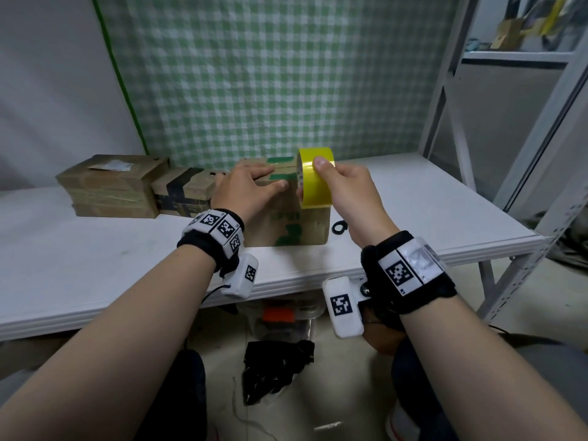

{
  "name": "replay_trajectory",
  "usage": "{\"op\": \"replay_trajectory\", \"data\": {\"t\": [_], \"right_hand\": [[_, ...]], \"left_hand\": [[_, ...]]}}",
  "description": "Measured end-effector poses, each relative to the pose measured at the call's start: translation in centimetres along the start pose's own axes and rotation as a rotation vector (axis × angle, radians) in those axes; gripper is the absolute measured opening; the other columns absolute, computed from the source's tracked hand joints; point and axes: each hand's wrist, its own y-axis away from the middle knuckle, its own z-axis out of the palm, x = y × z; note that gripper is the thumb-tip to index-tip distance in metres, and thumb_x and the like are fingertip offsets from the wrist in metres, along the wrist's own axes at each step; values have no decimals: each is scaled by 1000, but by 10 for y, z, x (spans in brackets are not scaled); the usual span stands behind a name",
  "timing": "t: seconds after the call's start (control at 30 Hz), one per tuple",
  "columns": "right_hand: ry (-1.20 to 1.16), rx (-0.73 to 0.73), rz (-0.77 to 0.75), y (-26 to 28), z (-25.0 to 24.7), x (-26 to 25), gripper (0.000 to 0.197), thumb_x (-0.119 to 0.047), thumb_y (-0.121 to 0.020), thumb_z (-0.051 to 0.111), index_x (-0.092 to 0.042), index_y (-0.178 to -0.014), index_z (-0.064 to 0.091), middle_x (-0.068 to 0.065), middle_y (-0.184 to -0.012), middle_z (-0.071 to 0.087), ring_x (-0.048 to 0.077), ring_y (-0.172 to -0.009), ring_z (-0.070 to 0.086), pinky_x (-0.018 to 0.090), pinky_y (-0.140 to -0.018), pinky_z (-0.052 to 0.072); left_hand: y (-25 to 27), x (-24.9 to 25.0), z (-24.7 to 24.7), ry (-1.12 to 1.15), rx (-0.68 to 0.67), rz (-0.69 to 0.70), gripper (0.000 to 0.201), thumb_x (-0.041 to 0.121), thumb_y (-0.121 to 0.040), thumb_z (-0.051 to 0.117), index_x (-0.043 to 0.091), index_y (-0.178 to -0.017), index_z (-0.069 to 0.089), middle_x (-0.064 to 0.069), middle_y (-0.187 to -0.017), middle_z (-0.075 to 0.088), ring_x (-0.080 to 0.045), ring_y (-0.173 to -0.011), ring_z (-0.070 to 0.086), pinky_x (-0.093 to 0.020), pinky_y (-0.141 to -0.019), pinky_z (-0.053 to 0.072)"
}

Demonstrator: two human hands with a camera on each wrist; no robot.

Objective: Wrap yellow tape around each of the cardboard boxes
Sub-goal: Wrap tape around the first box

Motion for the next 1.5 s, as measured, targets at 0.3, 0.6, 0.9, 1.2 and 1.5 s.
{"op": "replay_trajectory", "data": {"t": [0.3, 0.6, 0.9, 1.2, 1.5], "right_hand": [[46, -35, 144, 5, 3, 24, 40, -54, -95, 57, -16, -86, 68, -3, -74, 77, 10, -68, 66, 27, -64, 41], [-39, 3, 217, -12, 1, 42, 62, -78, -67, 66, -28, -103, 72, 1, -125, 63, 23, -113, 62, 40, -92, 52], [-189, -18, 247, -26, 0, 31, 78, -76, -91, 45, -27, -151, 44, -3, -153, 49, 18, -139, 46, 38, -110, 31], [67, -36, 215, -73, 11, 38, 44, -57, -100, 46, -30, -131, 61, -4, -134, 63, 23, -121, 58, 36, -91, 45], [83, -113, 278, -85, 16, 46, 48, -57, -101, 46, -30, -139, 57, 0, -134, 62, 30, -113, 64, 51, -102, 50]], "left_hand": [[3, 4, -1, 16, -22, -11, 59, 68, -77, 73, 37, -126, 70, 18, -140, 56, -16, -131, 50, -44, -107, 43], [11, -38, -2, 384, 32, -179, 74, 46, -88, 73, 12, -139, 33, -7, -146, 42, -23, -130, 49, -43, -112, 42], [27, -24, 20, 531, 94, -124, 18, 25, -103, 55, 23, -121, 54, 9, -120, 56, -12, -118, 54, -35, -107, 44], [-4, -40, 7, 302, -34, -249, 77, 70, -68, 58, 30, -133, 64, -3, -142, 55, -29, -132, 51, -49, -112, 42], [26, -8, -12, -83, -421, 121, 81, 67, -60, 84, 37, -133, 65, 18, -151, 46, -16, -143, 37, -49, -120, 31]]}}
